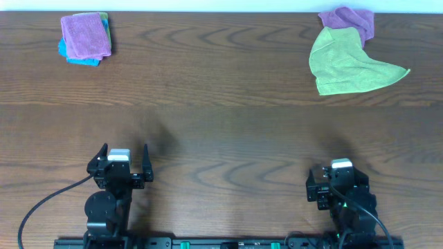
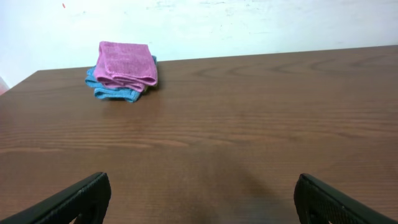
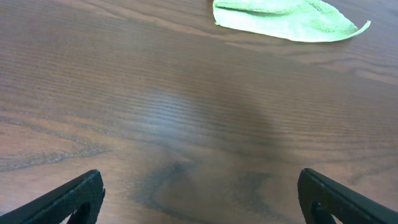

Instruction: Fold the cloth

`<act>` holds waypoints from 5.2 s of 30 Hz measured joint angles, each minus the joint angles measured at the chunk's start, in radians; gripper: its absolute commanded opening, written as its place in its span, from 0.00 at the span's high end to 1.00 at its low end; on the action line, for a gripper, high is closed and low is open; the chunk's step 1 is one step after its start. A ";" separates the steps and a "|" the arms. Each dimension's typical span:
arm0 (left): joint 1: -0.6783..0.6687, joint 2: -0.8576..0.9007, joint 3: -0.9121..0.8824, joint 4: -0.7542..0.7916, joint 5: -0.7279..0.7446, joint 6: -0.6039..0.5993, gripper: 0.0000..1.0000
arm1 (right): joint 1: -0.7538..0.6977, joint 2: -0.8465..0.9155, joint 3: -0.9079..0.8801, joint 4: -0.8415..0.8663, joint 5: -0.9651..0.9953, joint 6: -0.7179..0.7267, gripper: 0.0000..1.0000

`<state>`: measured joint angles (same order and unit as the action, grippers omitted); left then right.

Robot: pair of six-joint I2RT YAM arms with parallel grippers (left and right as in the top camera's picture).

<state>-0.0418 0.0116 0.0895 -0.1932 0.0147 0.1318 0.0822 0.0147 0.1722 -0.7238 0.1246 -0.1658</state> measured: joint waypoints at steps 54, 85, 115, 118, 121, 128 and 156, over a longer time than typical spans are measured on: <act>0.000 0.000 0.000 0.000 0.000 0.000 0.05 | 0.000 0.000 -0.011 0.232 0.000 0.000 0.01; 0.001 -0.002 -0.003 0.006 0.000 0.000 0.05 | -0.250 1.046 0.259 1.097 -0.014 0.363 0.01; 0.001 -0.002 -0.003 0.007 0.000 0.000 0.05 | -0.362 1.909 1.020 0.771 -0.380 0.402 0.02; 0.001 -0.002 -0.003 0.007 0.000 0.000 0.05 | -0.378 1.910 1.020 0.757 -0.280 0.448 0.05; 0.001 -0.002 -0.003 0.008 0.000 0.000 0.05 | -0.436 1.934 1.044 0.754 -0.269 0.482 0.07; 0.001 -0.002 -0.003 0.007 0.000 0.000 0.05 | -0.616 2.020 1.123 0.751 -0.311 0.517 0.09; 0.001 -0.002 -0.003 0.007 0.000 0.000 0.05 | -0.668 2.228 1.378 0.673 -0.379 0.523 0.25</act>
<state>-0.0410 0.0101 0.0868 -0.1860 0.0143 0.1318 -0.5861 2.2425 1.5501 -0.0505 -0.2546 0.3573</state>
